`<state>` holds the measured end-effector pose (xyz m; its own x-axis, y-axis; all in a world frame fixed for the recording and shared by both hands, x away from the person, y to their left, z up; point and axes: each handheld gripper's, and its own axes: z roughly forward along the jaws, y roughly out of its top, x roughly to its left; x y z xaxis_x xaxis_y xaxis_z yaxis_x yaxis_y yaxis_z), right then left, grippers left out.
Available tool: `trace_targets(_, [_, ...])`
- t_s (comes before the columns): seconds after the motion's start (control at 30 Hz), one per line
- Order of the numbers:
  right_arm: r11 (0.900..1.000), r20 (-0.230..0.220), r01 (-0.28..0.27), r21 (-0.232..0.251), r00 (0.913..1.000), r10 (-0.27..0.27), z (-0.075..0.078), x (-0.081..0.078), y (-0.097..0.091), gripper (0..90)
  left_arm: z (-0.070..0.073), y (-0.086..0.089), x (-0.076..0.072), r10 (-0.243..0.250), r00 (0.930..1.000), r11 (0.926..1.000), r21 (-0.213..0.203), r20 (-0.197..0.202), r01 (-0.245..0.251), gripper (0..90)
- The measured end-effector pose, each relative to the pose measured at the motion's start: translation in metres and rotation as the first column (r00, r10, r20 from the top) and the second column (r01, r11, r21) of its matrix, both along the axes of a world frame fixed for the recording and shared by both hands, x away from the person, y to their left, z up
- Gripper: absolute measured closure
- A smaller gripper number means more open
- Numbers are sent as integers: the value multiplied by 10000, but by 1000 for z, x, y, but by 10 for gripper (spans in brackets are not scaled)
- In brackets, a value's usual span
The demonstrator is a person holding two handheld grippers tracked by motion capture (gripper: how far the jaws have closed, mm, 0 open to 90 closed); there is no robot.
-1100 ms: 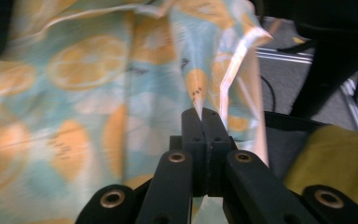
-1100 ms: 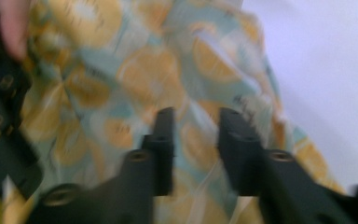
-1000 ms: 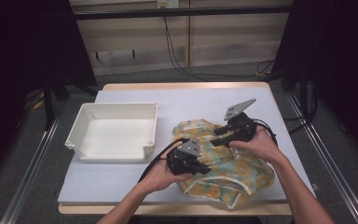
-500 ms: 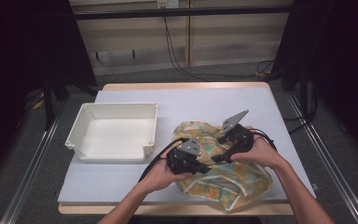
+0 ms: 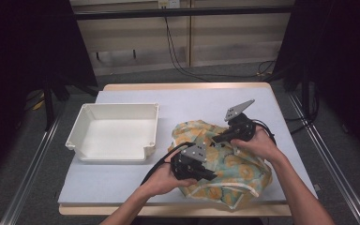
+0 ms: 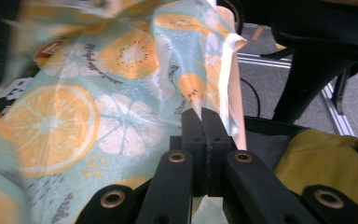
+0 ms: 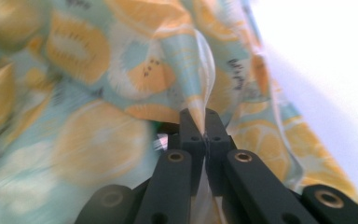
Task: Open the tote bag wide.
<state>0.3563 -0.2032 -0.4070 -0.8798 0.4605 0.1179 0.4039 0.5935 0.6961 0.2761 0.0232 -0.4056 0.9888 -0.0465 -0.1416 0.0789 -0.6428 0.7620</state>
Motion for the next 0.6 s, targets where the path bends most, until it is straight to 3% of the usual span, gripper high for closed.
trace_targets(0.13, [9979, 179, 544, 361, 9983, -551, 3, 17, -7, 900, 2, 1, -4, -197, 9998, 9997, 130, -41, 198, 900])
trace_targets(0.2, [9955, 187, 802, 498, 9965, -812, 2, 26, -11, 900, 3, 2, -10, -495, 9981, 9988, -61, -366, 494, 900])
trace_targets(0.27, [9931, 328, 1104, 400, 9932, -1118, 0, 35, -14, 900, 5, 3, -13, -681, 9975, 9976, 133, -190, 684, 900])
trace_targets(0.3, [9931, 328, 1104, 400, 9932, -1118, 0, 35, -14, 900, 5, 3, -13, -681, 9975, 9976, 133, -190, 684, 900])
trace_targets(0.4, [9842, 219, 1681, 564, 9853, -1695, -8, 55, -22, 900, 5, 4, -22, -903, 9955, 9957, 171, -285, 908, 900])
trace_targets(0.43, [9827, 129, 1756, 586, 9842, -1767, -10, 58, -23, 900, 4, 4, -24, -936, 9955, 9952, 281, -156, 940, 900])
trace_targets(0.6, [9818, -19, 1788, 645, 9838, -1790, -15, 68, -22, 900, -3, 7, -24, -850, 9960, 9953, 434, -273, 862, 900])
